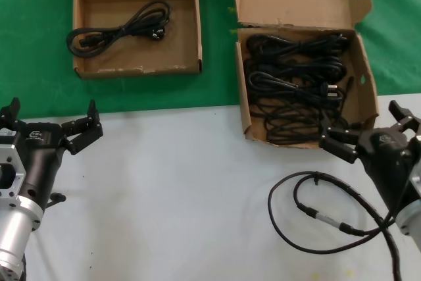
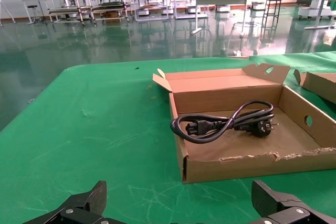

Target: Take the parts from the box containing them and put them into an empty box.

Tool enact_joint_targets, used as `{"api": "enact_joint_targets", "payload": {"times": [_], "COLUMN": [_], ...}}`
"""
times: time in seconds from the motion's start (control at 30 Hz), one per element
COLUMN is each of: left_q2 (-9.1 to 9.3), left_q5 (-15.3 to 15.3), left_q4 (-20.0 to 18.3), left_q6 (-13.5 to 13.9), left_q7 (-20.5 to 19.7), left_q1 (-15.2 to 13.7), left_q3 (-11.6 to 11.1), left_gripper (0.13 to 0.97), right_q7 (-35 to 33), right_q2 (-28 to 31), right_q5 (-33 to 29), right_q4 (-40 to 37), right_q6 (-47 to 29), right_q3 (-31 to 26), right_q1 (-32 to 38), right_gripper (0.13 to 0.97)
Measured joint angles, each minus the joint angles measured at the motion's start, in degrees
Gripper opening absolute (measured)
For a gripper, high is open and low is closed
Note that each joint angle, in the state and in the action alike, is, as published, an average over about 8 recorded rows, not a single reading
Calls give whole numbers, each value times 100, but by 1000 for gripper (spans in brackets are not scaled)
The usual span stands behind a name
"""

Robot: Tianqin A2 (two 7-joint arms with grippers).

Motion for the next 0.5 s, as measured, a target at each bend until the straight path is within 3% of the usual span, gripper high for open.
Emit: {"api": "enact_joint_targets", "payload": {"times": [0.5], "left_q2": [0], "left_q5": [0], "left_q4": [0], "left_q6": [0], "left_q7": [0], "left_q1": [0], "left_q3": [0], "left_gripper": [966], "right_q7": [0], "right_q2": [0], "right_q5": [0], "right_q4": [0], "right_q6": [0], "right_q3": [0], "right_q1": [0], "right_gripper": [966]}}
